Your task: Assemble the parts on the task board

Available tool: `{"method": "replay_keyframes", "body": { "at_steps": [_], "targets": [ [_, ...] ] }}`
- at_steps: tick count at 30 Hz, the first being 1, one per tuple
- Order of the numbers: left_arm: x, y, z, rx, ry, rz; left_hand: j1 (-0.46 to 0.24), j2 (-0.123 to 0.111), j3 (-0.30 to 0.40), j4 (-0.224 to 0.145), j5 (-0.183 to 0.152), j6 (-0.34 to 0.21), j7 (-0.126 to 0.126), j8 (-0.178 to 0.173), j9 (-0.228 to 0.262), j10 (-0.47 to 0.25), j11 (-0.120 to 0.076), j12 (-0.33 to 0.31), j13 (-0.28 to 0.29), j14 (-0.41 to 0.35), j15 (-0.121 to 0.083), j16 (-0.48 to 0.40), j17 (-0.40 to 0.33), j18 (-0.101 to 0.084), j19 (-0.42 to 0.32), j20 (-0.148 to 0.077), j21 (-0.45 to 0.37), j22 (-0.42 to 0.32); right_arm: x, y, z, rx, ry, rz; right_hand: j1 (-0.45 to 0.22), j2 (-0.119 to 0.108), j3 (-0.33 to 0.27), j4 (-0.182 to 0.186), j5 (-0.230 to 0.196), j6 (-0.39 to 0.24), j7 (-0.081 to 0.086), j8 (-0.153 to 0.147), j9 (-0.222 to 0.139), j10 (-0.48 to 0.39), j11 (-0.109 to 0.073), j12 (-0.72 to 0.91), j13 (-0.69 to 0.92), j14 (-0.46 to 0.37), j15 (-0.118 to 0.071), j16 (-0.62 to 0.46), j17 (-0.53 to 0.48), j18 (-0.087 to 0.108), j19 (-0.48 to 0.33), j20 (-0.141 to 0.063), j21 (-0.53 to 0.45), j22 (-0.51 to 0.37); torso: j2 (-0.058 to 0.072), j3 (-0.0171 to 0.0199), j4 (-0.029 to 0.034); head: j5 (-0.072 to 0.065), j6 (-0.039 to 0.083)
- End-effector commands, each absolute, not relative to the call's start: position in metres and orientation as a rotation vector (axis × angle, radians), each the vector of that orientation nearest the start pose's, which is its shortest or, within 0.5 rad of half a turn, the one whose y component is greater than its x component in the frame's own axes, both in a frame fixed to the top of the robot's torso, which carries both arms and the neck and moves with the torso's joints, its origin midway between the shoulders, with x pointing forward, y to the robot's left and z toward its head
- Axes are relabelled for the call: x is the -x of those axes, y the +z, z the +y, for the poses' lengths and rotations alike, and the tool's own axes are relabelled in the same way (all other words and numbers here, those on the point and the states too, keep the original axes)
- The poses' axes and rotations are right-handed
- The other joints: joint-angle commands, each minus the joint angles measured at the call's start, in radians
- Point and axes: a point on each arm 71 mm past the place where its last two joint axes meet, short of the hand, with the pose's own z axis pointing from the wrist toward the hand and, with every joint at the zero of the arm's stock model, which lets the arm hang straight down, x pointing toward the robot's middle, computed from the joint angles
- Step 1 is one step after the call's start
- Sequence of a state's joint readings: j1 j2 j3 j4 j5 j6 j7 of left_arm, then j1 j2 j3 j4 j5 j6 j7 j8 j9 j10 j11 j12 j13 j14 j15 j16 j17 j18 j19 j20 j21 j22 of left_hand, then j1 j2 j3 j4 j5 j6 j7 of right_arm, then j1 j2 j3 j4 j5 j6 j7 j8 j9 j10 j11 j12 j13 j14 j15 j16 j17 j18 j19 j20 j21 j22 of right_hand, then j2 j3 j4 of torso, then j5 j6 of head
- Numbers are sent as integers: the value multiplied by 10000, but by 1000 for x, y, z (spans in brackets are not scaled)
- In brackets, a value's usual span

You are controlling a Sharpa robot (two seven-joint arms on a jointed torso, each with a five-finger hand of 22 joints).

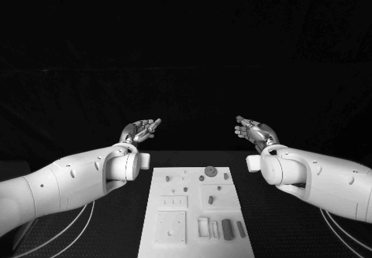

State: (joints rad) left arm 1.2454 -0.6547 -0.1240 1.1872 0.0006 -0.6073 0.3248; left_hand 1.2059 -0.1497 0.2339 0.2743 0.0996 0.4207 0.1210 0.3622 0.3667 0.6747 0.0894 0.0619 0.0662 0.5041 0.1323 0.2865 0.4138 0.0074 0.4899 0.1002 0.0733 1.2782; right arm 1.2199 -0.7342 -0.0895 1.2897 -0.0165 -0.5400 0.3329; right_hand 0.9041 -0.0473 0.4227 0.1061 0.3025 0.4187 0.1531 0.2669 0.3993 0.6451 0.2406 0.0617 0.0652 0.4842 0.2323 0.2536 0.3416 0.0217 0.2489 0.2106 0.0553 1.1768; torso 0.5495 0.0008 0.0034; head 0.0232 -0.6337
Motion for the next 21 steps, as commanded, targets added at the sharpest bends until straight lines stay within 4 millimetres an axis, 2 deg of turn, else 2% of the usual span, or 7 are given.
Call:
{"method": "replay_keyframes", "body": {
  "at_steps": [1,8,12,13,14,18,21],
  "targets": [
    [-561,-205,237,12237,-10812,14460,510,-48,95,147,66,221,24,174,149,294,16,58,33,252,55,138,169,-74,259,47,65,525,-540,-204,-239,-11726,12267,15457,565,-32,200,-90,77,254,928,177,163,349,67,76,43,258,83,172,157,270,343,41,113,874,-1,1,0,1,1],
    [-581,-190,250,12182,-10359,14899,551,57,20,143,56,242,77,170,170,405,77,100,53,466,40,244,207,-74,587,-98,154,521,-558,-192,-256,-11473,11989,16455,1234,-197,178,-811,-181,646,854,428,206,866,35,207,89,702,62,441,243,416,767,37,139,1432,-1,1,0,1,1],
    [-584,-188,252,12173,-10288,14961,750,224,-228,135,70,746,304,354,248,1252,274,389,155,1311,154,662,337,-48,1350,-430,368,494,-562,-189,-260,-11413,11907,16680,1760,-433,365,-1474,-405,1256,837,700,248,1558,25,399,133,1451,195,786,353,682,1364,8,215,1345,-1,1,0,1,1],
    [-584,-188,252,12173,-10288,14961,829,285,-281,127,83,1029,302,466,288,1682,264,579,231,1825,193,928,457,37,1701,-505,501,506,-562,-189,-260,-11408,11900,16699,1940,-508,449,-1758,-491,1643,736,870,288,1929,-60,522,174,1886,55,998,447,858,1782,-32,325,1324,-1,1,0,1,1],
    [-584,-186,250,11996,-10469,15000,937,334,-344,120,99,1226,271,524,303,2022,210,740,290,2086,83,1051,520,116,1963,-586,593,498,-574,-182,-260,-7147,9805,16901,2010,-526,493,-1954,-504,1817,697,919,283,2155,-104,579,192,2137,-41,1107,506,989,2103,-43,395,1284,-8,-13,24,17,-84],
    [-583,-186,251,11765,-10595,15185,1386,497,-682,131,143,1983,200,653,302,2850,51,1077,406,2681,-126,1244,679,172,2499,-773,660,416,-579,-184,-253,-5031,8896,17404,2145,-565,752,-2681,-631,2624,532,1109,258,3117,-427,791,311,3030,-397,1429,757,1414,3071,-16,525,1062,0,-29,24,-15,-54],
    [-582,-186,250,11616,-10687,15315,1733,615,-868,126,162,2459,61,688,277,3216,-38,1153,445,2934,-214,1263,755,140,2666,-855,622,370,-578,-189,-247,-3669,8268,17629,2172,-770,1481,-2773,-998,3334,408,1231,276,3786,-658,847,389,3574,-612,1543,970,1715,3710,50,595,870,3,-12,32,-11,-45]
  ]
}}
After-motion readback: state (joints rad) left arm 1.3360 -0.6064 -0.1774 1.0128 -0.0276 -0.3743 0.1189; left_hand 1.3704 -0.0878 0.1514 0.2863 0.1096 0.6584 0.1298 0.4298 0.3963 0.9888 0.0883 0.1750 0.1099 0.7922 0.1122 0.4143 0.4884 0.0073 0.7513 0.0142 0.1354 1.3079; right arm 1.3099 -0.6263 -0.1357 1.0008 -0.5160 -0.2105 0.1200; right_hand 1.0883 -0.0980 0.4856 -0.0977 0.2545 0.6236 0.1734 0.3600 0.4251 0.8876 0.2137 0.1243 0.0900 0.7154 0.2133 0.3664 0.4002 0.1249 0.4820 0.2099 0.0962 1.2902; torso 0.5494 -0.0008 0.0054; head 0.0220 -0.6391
